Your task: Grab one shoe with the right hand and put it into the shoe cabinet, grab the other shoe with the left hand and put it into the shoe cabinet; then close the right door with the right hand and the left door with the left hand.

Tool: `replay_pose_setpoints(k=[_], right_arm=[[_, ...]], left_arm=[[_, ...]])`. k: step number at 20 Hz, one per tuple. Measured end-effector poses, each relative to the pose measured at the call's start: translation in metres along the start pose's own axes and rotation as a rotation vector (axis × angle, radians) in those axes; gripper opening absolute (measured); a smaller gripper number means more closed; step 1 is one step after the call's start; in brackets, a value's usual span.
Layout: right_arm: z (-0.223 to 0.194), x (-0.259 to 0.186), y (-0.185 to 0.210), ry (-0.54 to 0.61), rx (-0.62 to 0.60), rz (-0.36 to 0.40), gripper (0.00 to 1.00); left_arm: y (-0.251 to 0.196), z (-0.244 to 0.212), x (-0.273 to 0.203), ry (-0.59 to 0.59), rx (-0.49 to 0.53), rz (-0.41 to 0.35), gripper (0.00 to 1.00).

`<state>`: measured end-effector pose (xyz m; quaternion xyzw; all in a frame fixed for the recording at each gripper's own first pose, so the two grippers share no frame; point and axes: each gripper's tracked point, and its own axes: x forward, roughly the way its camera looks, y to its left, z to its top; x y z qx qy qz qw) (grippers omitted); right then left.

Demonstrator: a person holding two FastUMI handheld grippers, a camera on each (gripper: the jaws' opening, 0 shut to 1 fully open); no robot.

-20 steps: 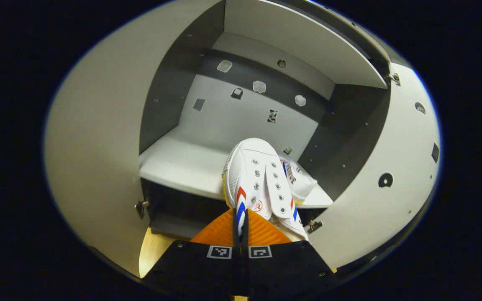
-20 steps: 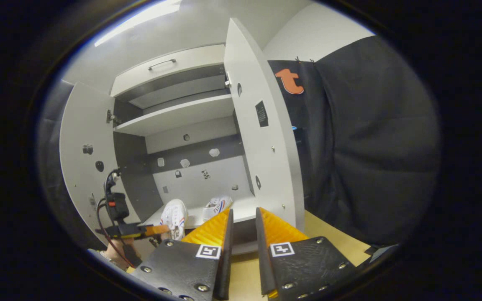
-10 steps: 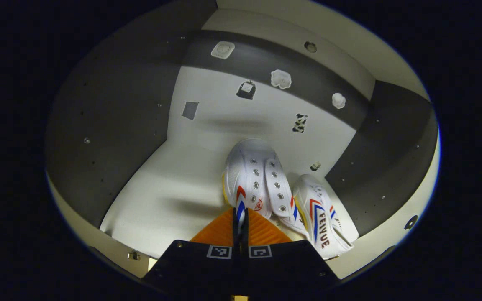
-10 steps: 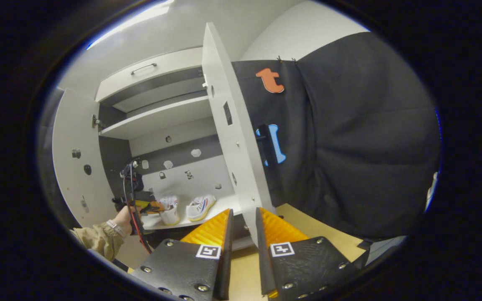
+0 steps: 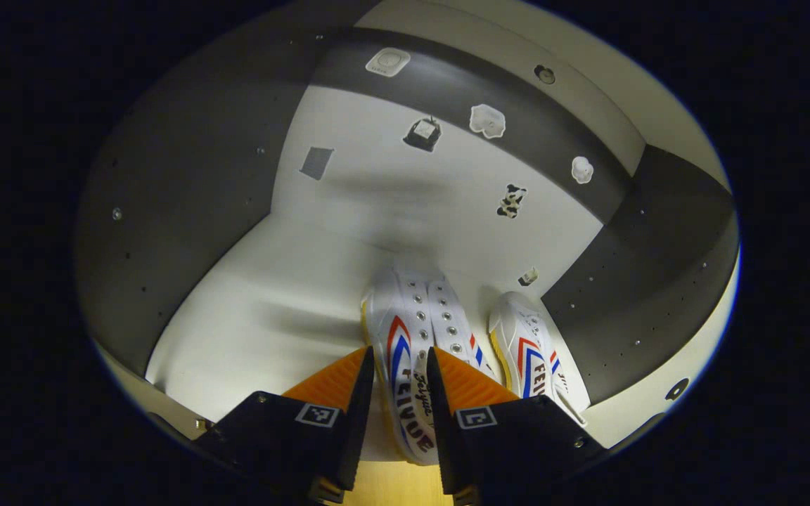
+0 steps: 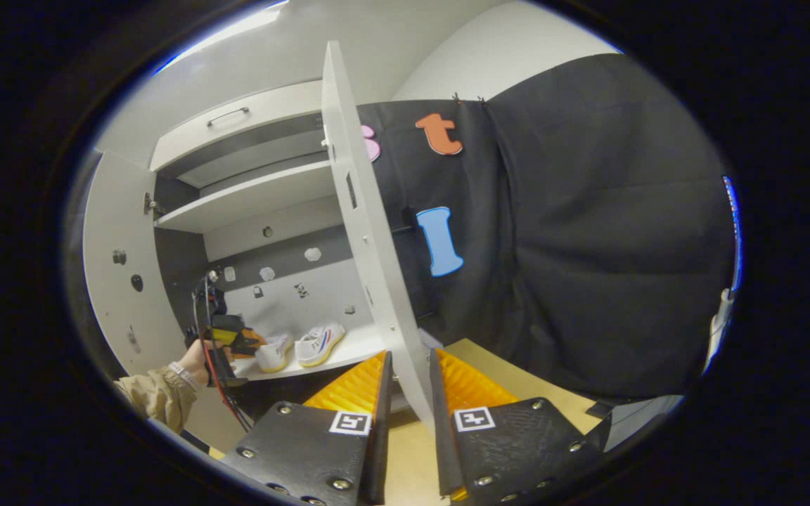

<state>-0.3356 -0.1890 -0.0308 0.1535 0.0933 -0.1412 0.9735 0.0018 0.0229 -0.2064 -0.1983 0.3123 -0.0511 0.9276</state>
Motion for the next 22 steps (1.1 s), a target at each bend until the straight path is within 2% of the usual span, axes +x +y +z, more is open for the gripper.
replay_pose_setpoints(k=[1, 2, 3, 4, 6, 7, 8, 9, 10, 11, 13, 14, 15, 22], right_arm=[[0.005, 0.003, -0.006, -0.012, -0.009, -0.015, 0.29], [0.011, 0.004, -0.012, -0.023, -0.012, -0.016, 0.29], [0.018, 0.004, -0.017, -0.032, -0.016, -0.021, 0.33], [0.026, 0.008, -0.026, -0.049, -0.028, -0.031, 0.45], [0.038, 0.015, -0.029, -0.078, -0.042, -0.015, 0.48], [0.044, 0.016, -0.029, -0.084, -0.044, 0.000, 0.58], [0.047, 0.024, -0.028, -0.086, -0.045, 0.014, 0.68], [0.052, 0.025, -0.028, -0.092, -0.049, 0.027, 0.81], [0.054, 0.039, -0.027, -0.095, -0.058, 0.041, 0.87], [0.057, 0.037, -0.024, -0.093, -0.068, 0.057, 0.98], [0.060, 0.041, -0.025, -0.099, -0.077, 0.071, 0.99], [0.065, 0.042, -0.029, -0.105, -0.078, 0.066, 0.94], [0.068, 0.039, -0.031, -0.108, -0.075, 0.071, 0.98], [0.072, 0.059, -0.029, -0.068, -0.110, 0.149, 0.98]], left_arm=[[-0.003, 0.006, -0.009, -0.022, 0.012, -0.004, 0.63], [-0.007, 0.012, -0.019, -0.049, 0.020, -0.013, 0.61], [-0.011, 0.017, -0.030, -0.076, 0.029, -0.022, 0.65], [-0.016, 0.021, -0.043, -0.104, 0.042, -0.033, 0.65], [-0.024, 0.032, -0.058, -0.154, 0.067, -0.067, 0.66], [-0.032, 0.034, -0.069, -0.173, 0.074, -0.089, 0.76], [-0.040, 0.037, -0.084, -0.197, 0.076, -0.110, 0.72], [-0.045, 0.039, -0.096, -0.220, 0.083, -0.127, 0.77], [-0.048, 0.041, -0.109, -0.239, 0.090, -0.140, 0.79], [-0.053, 0.042, -0.123, -0.258, 0.097, -0.152, 0.84], [-0.059, 0.044, -0.151, -0.296, 0.114, -0.167, 0.90], [-0.061, 0.045, -0.164, -0.318, 0.125, -0.173, 0.93], [-0.063, 0.045, -0.178, -0.338, 0.135, -0.177, 0.95], [-0.073, 0.042, -0.270, -0.449, 0.162, -0.208, 0.95]])
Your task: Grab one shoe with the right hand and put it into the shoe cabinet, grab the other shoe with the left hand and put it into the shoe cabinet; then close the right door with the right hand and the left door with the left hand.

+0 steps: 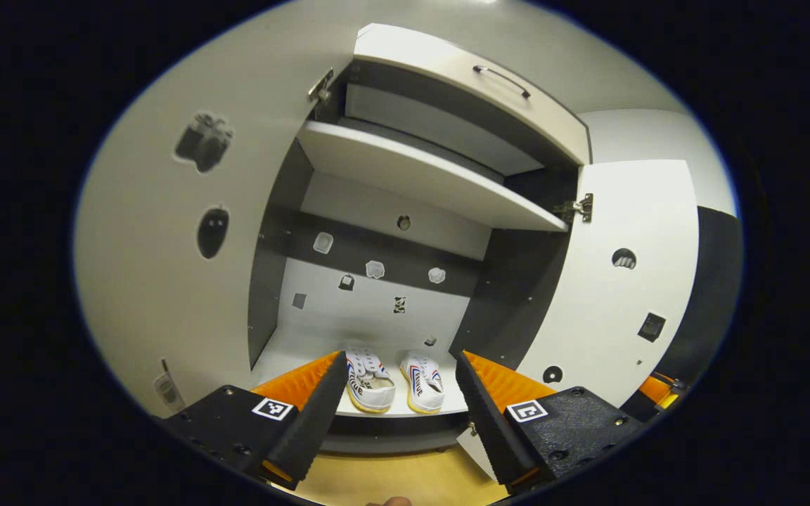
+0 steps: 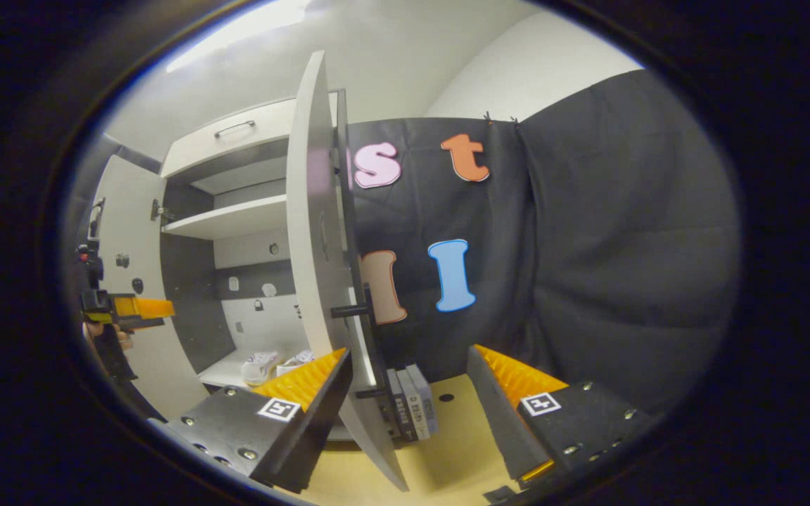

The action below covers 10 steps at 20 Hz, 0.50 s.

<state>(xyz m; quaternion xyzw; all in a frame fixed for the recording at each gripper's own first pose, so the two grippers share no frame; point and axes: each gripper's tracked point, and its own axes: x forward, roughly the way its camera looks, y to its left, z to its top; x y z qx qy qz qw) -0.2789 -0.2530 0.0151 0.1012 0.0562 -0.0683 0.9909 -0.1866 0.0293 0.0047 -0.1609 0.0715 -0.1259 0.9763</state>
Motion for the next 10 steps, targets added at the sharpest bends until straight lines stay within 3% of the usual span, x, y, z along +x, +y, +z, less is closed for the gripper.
replay_pose_setpoints(k=[6, 10], right_arm=[[0.002, 0.001, 0.013, 0.031, -0.043, 0.106, 0.98], [0.000, 0.005, 0.047, 0.058, -0.058, 0.201, 0.98]], left_arm=[[-0.013, 0.002, -0.040, -0.011, 0.049, -0.006, 0.95], [-0.020, 0.005, -0.052, -0.027, 0.044, -0.014, 0.95]])
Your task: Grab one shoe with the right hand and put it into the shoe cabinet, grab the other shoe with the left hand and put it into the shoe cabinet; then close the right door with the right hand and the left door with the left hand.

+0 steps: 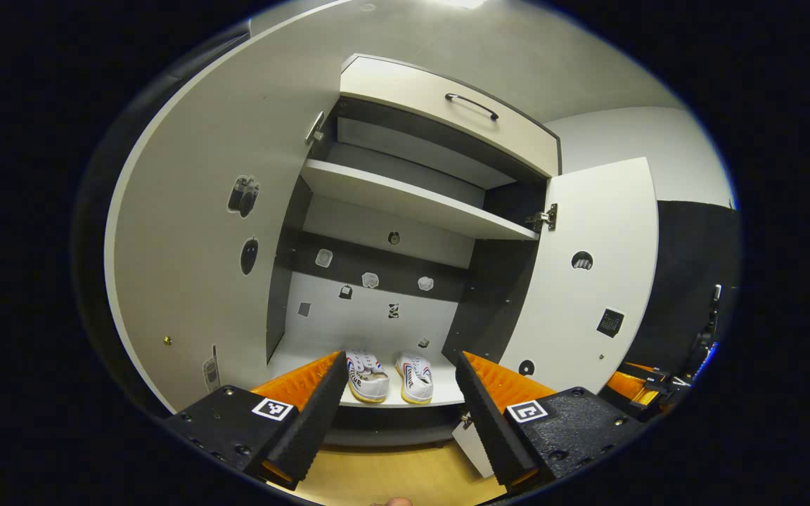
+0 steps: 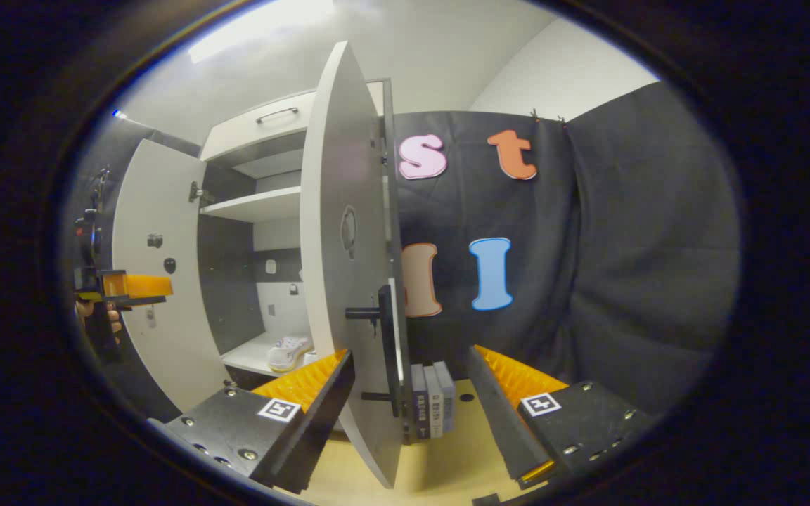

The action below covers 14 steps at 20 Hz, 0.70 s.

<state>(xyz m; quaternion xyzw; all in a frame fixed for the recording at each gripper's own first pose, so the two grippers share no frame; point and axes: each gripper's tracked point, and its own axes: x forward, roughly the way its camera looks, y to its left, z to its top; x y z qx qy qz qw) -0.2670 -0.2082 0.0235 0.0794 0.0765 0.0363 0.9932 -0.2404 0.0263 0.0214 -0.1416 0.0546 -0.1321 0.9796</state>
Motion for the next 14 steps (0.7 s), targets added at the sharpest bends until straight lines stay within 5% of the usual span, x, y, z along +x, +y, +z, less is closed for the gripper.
replay_pose_setpoints(k=[10, 14], right_arm=[[-0.015, 0.061, 0.145, 0.069, 0.037, 0.289, 0.99], [-0.015, 0.097, 0.210, 0.054, 0.031, 0.341, 0.98]], left_arm=[[0.028, 0.002, -0.027, -0.005, 0.028, 0.075, 0.95], [0.049, 0.009, -0.040, -0.017, 0.049, 0.128, 0.94]])
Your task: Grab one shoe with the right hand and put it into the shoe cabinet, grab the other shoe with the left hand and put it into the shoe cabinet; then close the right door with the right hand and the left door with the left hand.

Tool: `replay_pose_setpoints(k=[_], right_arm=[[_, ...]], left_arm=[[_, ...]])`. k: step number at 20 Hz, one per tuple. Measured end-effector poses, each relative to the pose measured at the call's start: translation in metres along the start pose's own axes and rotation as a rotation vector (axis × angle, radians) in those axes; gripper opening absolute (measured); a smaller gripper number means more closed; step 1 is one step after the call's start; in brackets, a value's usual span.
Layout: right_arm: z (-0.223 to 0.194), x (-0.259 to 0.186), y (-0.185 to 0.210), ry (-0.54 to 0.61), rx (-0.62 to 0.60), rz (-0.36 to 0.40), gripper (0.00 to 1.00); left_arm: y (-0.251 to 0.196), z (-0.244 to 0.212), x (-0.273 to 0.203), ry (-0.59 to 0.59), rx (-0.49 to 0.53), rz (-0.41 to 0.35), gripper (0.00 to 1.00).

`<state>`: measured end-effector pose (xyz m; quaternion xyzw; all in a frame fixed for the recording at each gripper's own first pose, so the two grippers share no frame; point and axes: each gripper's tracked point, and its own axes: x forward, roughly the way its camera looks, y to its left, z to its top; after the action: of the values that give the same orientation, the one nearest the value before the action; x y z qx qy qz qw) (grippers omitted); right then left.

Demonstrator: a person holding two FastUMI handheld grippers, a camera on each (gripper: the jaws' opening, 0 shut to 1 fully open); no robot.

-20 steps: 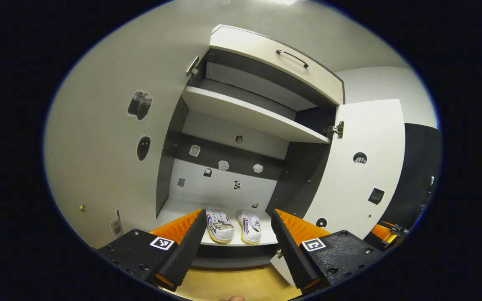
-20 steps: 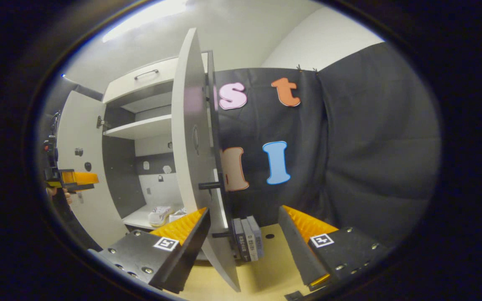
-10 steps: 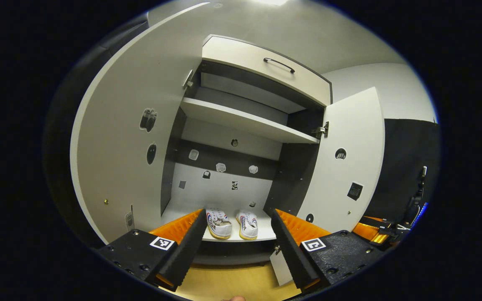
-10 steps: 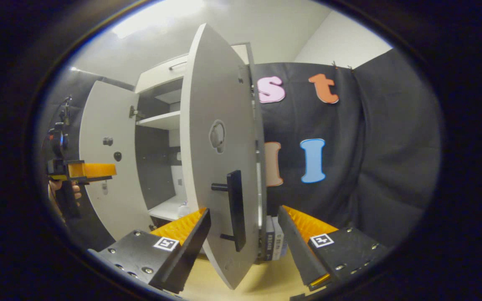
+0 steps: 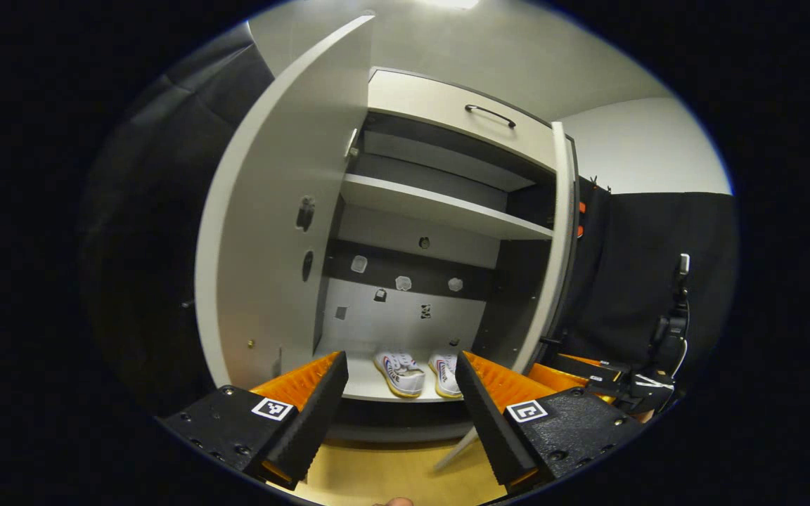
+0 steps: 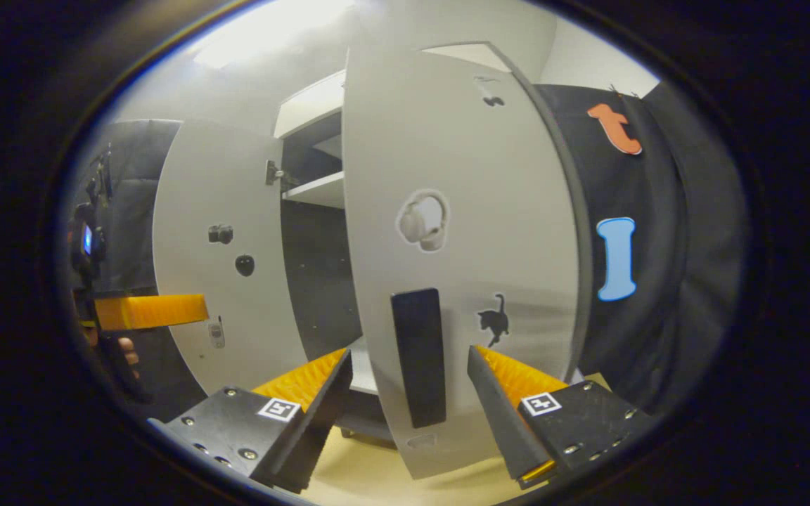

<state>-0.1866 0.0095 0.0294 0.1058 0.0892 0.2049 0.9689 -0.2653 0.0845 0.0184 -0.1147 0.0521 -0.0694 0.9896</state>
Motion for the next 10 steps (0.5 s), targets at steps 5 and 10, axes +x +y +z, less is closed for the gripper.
replay_pose_setpoints(k=[5, 10], right_arm=[[0.001, 0.042, 0.015, -0.002, -0.026, -0.046, 0.95], [0.005, 0.067, 0.016, -0.010, 0.007, -0.044, 0.99]], left_arm=[[0.011, 0.011, -0.013, -0.022, 0.000, 0.032, 0.95], [0.014, 0.018, -0.022, -0.032, -0.008, 0.046, 0.95]])
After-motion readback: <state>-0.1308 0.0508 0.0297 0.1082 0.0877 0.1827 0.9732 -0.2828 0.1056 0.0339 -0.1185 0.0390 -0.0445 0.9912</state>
